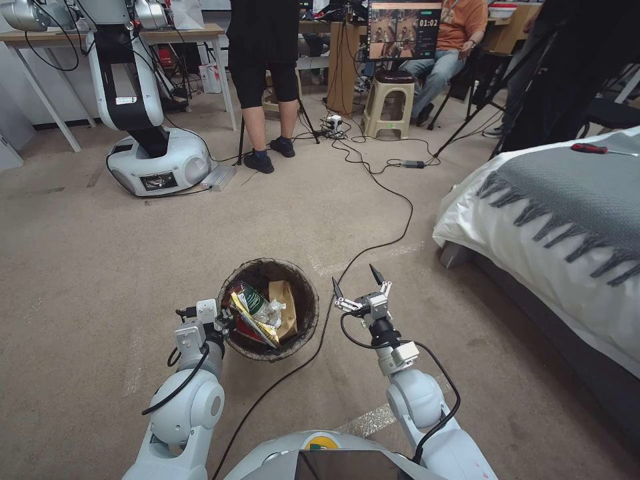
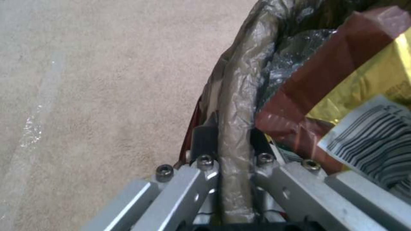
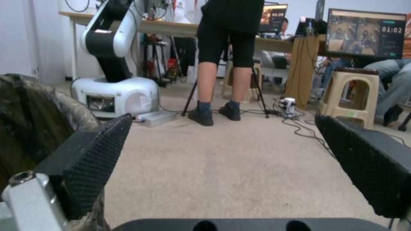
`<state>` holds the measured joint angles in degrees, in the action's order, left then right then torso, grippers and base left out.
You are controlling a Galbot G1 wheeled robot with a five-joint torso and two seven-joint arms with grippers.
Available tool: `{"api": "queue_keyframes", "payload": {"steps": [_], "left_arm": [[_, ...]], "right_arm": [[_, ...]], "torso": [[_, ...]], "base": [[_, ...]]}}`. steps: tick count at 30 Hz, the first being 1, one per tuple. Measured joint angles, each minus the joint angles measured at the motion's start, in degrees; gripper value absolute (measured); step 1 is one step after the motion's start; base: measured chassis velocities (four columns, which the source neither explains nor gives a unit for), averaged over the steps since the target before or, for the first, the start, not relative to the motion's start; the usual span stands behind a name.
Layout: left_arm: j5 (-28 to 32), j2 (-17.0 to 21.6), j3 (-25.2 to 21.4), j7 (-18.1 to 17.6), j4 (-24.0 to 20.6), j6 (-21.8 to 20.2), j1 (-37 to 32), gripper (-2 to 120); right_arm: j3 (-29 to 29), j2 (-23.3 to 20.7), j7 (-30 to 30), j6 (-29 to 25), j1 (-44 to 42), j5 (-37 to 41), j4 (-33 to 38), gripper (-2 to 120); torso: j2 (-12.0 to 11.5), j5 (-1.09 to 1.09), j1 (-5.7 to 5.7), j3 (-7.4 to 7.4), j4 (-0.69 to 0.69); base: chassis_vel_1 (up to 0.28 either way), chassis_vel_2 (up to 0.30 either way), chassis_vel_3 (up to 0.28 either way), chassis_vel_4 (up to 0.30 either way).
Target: Pick up the trash bin, then pick up the garbage from the floor and place it into the trash bin.
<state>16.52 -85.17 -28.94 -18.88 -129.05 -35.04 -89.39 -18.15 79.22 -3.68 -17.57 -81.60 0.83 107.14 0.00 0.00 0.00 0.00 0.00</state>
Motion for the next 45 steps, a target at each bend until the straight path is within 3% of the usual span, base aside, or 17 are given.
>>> {"api": "queue_keyframes", "payload": {"steps": [45], "left_arm": [[0.19,0.0,-0.24,0.0,0.36,0.0,0.0,0]], "right_arm": [[-1.19,-0.32,-0.72,-0.17,0.13,0.03,0.5,100]], "torso": [[0.0,0.0,0.0,0.0,0.0]], "base": [[0.0,0.0,0.0,0.0]]}}
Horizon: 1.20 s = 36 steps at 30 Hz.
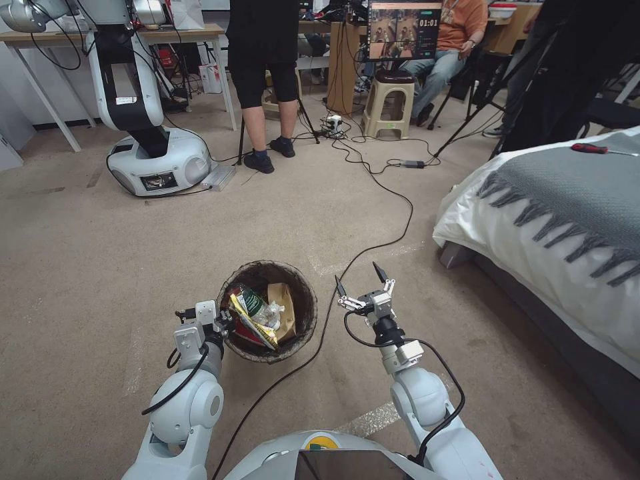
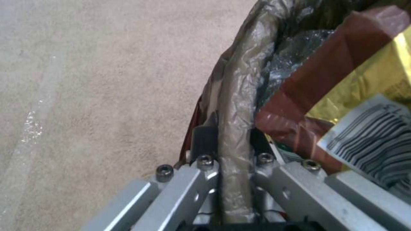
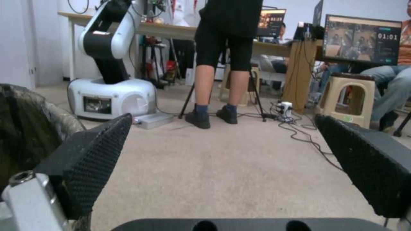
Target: Pick up the trash bin, then pick up the garbage from the floor and place it into the trash bin.
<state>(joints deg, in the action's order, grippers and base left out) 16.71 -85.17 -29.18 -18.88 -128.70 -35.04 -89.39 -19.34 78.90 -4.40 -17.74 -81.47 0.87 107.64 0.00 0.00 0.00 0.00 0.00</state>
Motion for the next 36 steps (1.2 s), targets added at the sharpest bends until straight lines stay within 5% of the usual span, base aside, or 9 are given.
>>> {"api": "queue_keyframes", "payload": {"steps": [15,20,24,32,35,36], "left_arm": [[0.95,0.03,-0.65,-0.18,1.0,-0.27,0.03,0],[10.62,0.52,-7.33,-2.65,10.5,-4.16,0.69,0],[12.03,0.55,-8.01,-2.9,11.72,-4.69,0.82,0],[13.43,0.4,-8.23,-3.03,14.11,-5.01,1.57,23],[13.4,0.15,-6.96,-2.04,14.65,-5.79,1.4,36],[13.25,0.2,-6.97,-1.93,14.51,-5.74,1.45,38]], "right_arm": [[0.01,0.22,-0.31,-0.27,-0.2,-0.07,-0.12,100],[-0.04,0.36,-0.6,-0.67,-0.39,-0.06,-0.12,100],[-0.05,0.42,-0.85,-0.95,-0.56,-0.14,-0.15,100],[-0.21,0.47,-1.53,-1.33,-0.63,-0.27,-0.49,100],[-0.09,0.58,-1.92,-1.42,-0.71,-0.49,-0.57,100],[-0.09,0.61,-2.01,-1.48,-0.73,-0.55,-0.62,100]], "torso": [[0.01,0.0,0.0,0.0,0.0],[0.02,-0.11,-0.01,-0.02,-0.04],[0.03,-0.09,-0.01,-0.02,-0.02],[0.01,0.0,-0.01,0.0,-0.02],[-0.02,0.36,0.01,0.07,0.02],[-0.02,0.29,0.01,0.06,0.05]], "base": [[0.0,0.0,0.0,0.0],[0.0,0.0,0.0,0.0],[0.0,0.0,0.0,0.0],[0.0,0.0,0.0,0.0],[0.0,0.0,0.0,0.0],[0.0,0.0,0.0,0.0]]}}
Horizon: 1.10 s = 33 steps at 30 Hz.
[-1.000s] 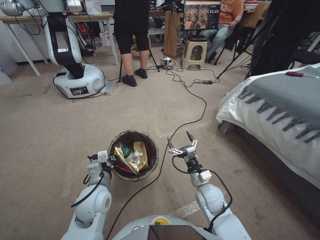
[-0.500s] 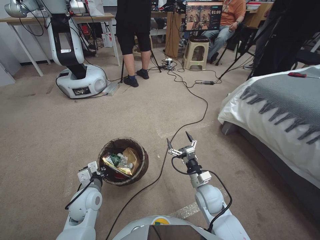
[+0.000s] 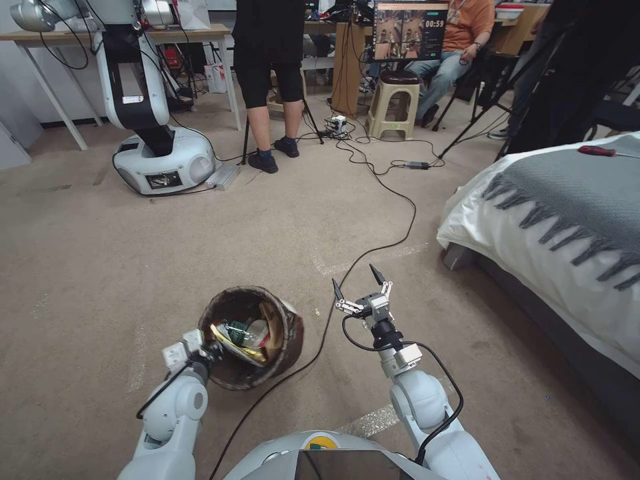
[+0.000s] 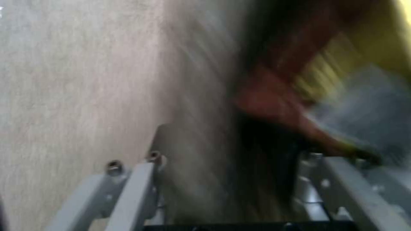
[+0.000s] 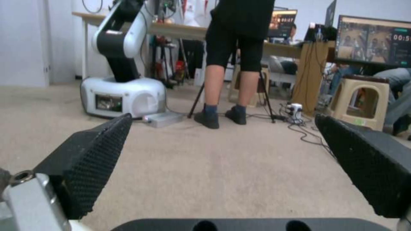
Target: Pick up the trash bin, then pick up the garbage from the floor and place it into the trash bin.
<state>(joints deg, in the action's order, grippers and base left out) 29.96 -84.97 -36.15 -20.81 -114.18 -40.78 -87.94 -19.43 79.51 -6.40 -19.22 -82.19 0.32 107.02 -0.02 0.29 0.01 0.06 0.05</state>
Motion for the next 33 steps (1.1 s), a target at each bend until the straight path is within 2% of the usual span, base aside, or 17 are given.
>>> {"api": "queue_keyframes", "payload": {"steps": [1,3,4,6,7,8,12,14,15,18,20,33], "left_arm": [[-0.27,0.04,0.0,0.05,-0.51,0.15,0.12,45],[-0.34,0.05,0.06,0.08,-0.63,0.19,0.13,45],[-0.48,0.05,0.14,0.12,-0.8,0.22,0.05,51],[-0.61,0.06,0.17,0.18,-0.98,0.25,0.03,56],[-0.88,0.14,0.2,0.29,-1.51,0.45,0.06,65],[-0.88,0.14,0.2,0.29,-1.51,0.45,0.06,65],[-1.72,0.19,0.69,0.55,-2.83,0.81,-0.05,82],[-1.91,0.21,0.8,0.59,-3.22,0.88,-0.05,84],[-2.02,0.21,0.87,0.61,-3.48,0.91,-0.05,91],[-2.45,0.2,1.3,0.71,-4.54,0.96,-0.04,99],[-2.98,0.23,1.89,0.77,-6.09,0.97,0.07,100],[-3.2,0.52,2.16,0.74,-9.04,0.94,0.08,100]], "right_arm": [[0.08,0.12,-0.11,-0.11,-0.01,-0.13,-0.13,100],[0.1,0.16,-0.14,-0.12,-0.01,-0.16,-0.17,100],[0.16,0.18,-0.25,-0.16,-0.02,-0.26,-0.27,100],[0.15,0.17,-0.32,-0.19,-0.01,-0.31,-0.28,100],[0.29,0.22,-0.46,-0.2,0.01,-0.35,-0.28,100],[0.29,0.22,-0.46,-0.2,0.01,-0.35,-0.28,100],[0.36,0.16,-0.74,-0.25,-0.01,-0.46,-0.3,100],[0.39,0.15,-0.84,-0.29,-0.04,-0.51,-0.34,100],[0.39,0.15,-0.89,-0.3,-0.05,-0.53,-0.36,100],[0.39,0.16,-1.13,-0.51,-0.09,-0.85,-0.45,100],[0.41,0.2,-1.48,-0.78,-0.09,-1.2,-0.64,100],[0.56,0.21,-2.28,-1.08,-0.2,-1.55,-0.78,100]], "torso": [[0.01,-0.25,0.0,-0.03,0.05],[0.01,-0.28,0.0,-0.03,0.05],[0.0,-0.2,0.0,-0.02,0.0],[0.0,-0.12,0.0,-0.03,-0.03],[0.01,-0.29,0.0,-0.05,-0.02],[0.01,-0.29,0.0,-0.05,-0.02],[0.01,-0.23,0.0,-0.05,-0.04],[0.01,-0.29,0.0,-0.05,-0.03],[0.01,-0.3,0.0,-0.05,-0.03],[0.01,-0.27,0.0,-0.06,-0.04],[0.01,-0.29,0.0,-0.06,-0.05],[0.02,-0.29,0.0,-0.06,-0.05]], "base": [[0.0,0.0,0.0,0.0],[0.0,0.0,0.0,0.0],[0.0,0.0,0.0,0.0],[0.0,0.0,0.0,0.0],[0.0,0.0,0.0,0.0],[0.0,0.0,0.0,0.0],[0.0,0.0,0.0,0.0],[0.0,0.0,0.0,0.0],[0.0,0.0,0.0,0.0],[0.0,0.0,0.0,0.0],[0.0,0.0,0.0,0.0],[0.0,0.0,0.0,0.0]]}}
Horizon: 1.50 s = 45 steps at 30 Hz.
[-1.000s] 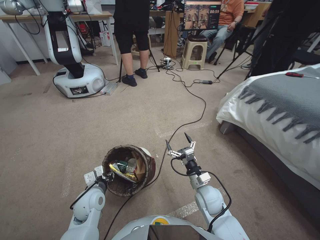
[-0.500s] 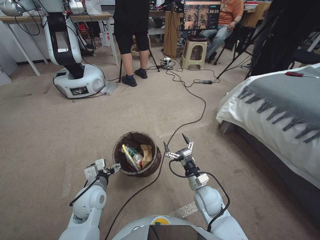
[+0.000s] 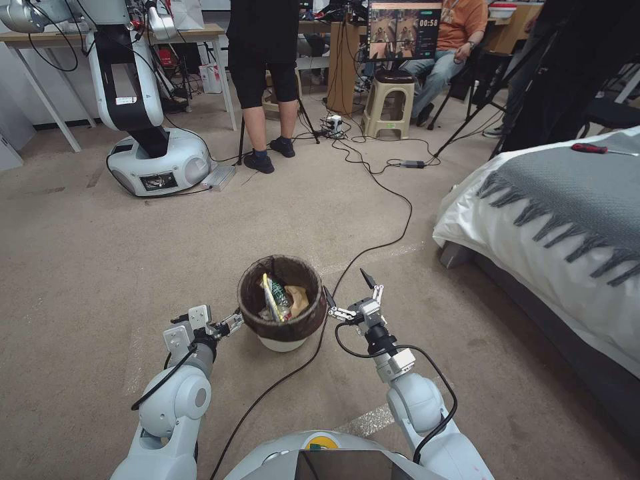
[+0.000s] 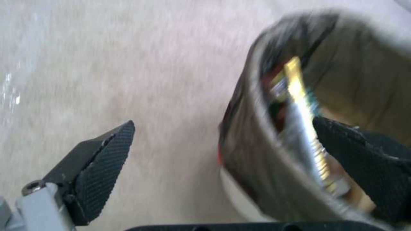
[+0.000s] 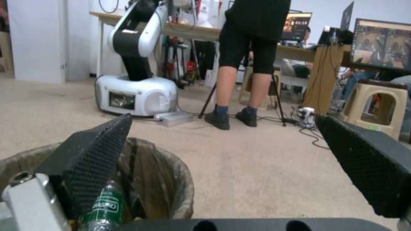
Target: Pick up the trash bin, then pick up the garbage from the floor and place it into the trash bin.
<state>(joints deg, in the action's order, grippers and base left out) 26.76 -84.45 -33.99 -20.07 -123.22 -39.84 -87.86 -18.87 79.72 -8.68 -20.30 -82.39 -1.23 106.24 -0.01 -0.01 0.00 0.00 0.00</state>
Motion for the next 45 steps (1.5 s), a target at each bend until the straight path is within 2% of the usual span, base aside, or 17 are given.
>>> {"api": "queue_keyframes", "payload": {"steps": [9,10,11,12,15,16,18,21,45], "left_arm": [[-0.02,-0.03,0.54,0.82,-3.41,1.17,-0.26,100],[-3.26,-0.01,0.83,3.56,-4.58,5.38,-0.87,100],[-8.7,-0.13,0.94,6.86,-4.9,11.95,-1.81,100],[-8.7,-0.13,0.94,6.86,-4.9,11.95,-1.81,100],[-20.81,-0.67,1.62,13.08,-5.5,25.67,-5.07,100],[-20.81,-0.67,1.62,13.08,-5.5,25.67,-5.07,100],[-26.0,-1.07,1.43,15.06,-4.24,30.68,-5.85,100],[-26.95,-1.17,1.31,15.18,-3.52,31.61,-5.89,100],[-26.41,-1.15,1.25,14.82,-3.29,31.01,-5.76,100]], "right_arm": [[0.23,0.16,-0.19,-0.15,0.07,-0.32,-0.15,100],[0.28,0.49,0.94,-0.11,0.15,-0.56,-0.15,100],[0.33,0.88,3.32,0.55,0.15,-0.76,-0.02,100],[0.33,0.88,3.32,0.55,0.15,-0.76,-0.02,100],[0.52,2.1,8.95,3.08,-0.46,-0.63,0.99,100],[0.52,2.1,8.95,3.08,-0.46,-0.63,0.99,100],[0.16,2.81,9.97,3.62,-0.79,-0.66,1.67,100],[0.01,3.02,10.43,3.93,-0.87,-0.72,1.93,100],[-0.03,2.98,10.33,3.93,-0.87,-0.77,1.98,100]], "torso": [[0.0,0.02,0.0,0.0,0.0],[0.0,0.01,0.0,0.0,0.0],[0.0,0.0,0.0,0.0,0.0],[0.0,0.0,0.0,0.0,0.0],[0.0,0.0,0.0,0.0,0.0],[0.0,0.0,0.0,0.0,0.0],[0.0,0.0,0.0,0.0,0.0],[0.0,0.0,0.0,0.0,0.0],[0.01,0.01,0.0,0.0,0.0]], "base": [[0.0,0.0,0.0,0.0],[0.0,0.0,0.0,0.0],[0.0,0.0,0.0,0.0],[0.0,0.0,0.0,0.0],[0.0,0.0,0.0,0.0],[0.0,0.0,0.0,0.0],[0.0,0.0,0.0,0.0],[0.0,0.0,0.0,0.0],[0.0,0.0,0.0,0.0]]}}
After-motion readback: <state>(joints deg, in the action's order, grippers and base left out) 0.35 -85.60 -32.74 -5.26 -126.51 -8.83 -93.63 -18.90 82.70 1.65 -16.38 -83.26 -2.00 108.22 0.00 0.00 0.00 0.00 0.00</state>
